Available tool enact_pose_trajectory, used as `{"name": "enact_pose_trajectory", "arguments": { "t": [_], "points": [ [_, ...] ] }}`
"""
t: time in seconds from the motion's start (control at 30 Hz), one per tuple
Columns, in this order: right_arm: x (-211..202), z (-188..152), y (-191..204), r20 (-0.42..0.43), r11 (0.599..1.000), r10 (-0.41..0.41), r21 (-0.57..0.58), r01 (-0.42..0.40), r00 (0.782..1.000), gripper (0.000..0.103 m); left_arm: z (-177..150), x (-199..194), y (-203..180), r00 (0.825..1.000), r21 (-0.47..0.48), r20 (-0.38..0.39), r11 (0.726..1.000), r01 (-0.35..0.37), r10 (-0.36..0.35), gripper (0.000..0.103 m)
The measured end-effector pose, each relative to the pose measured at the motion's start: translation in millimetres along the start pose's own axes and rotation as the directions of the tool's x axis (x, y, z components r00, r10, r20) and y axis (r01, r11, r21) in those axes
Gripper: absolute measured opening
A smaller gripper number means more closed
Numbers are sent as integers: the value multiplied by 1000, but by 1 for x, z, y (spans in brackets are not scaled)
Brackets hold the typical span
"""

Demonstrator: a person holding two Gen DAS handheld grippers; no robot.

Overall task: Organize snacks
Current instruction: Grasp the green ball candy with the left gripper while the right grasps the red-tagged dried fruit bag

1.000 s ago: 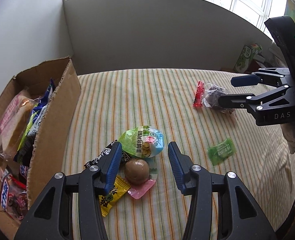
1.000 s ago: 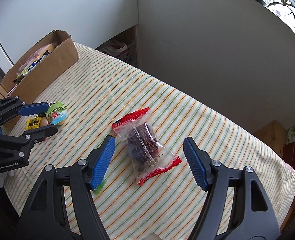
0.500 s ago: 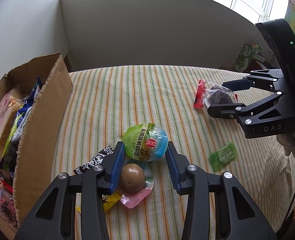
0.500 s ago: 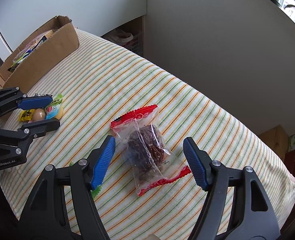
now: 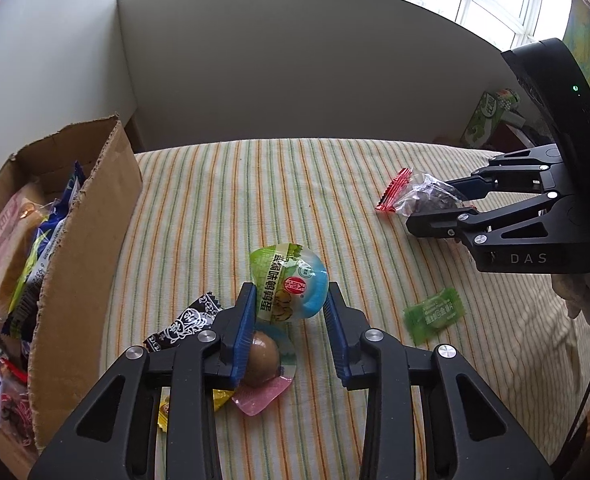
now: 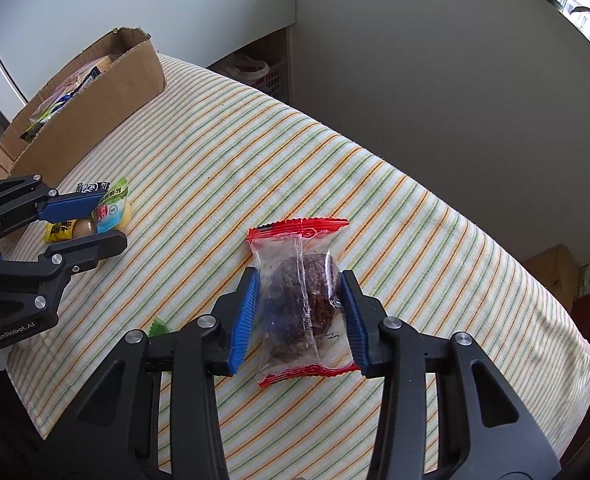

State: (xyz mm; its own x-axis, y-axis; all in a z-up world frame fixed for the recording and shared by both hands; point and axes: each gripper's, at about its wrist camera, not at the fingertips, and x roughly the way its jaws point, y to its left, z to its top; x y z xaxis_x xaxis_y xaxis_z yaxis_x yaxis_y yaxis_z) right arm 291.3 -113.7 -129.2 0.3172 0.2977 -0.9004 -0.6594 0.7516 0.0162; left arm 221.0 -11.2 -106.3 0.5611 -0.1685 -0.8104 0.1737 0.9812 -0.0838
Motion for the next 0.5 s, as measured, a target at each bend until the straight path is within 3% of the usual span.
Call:
{"name": "enact_pose_trajectory", "arguments": {
  "t": [0.5],
  "points": [
    [-54,0,20,84,1000,5,-11,-4,996,42,-1,-47,-6,994,20,102,999,36,-38,32]
  ]
}}
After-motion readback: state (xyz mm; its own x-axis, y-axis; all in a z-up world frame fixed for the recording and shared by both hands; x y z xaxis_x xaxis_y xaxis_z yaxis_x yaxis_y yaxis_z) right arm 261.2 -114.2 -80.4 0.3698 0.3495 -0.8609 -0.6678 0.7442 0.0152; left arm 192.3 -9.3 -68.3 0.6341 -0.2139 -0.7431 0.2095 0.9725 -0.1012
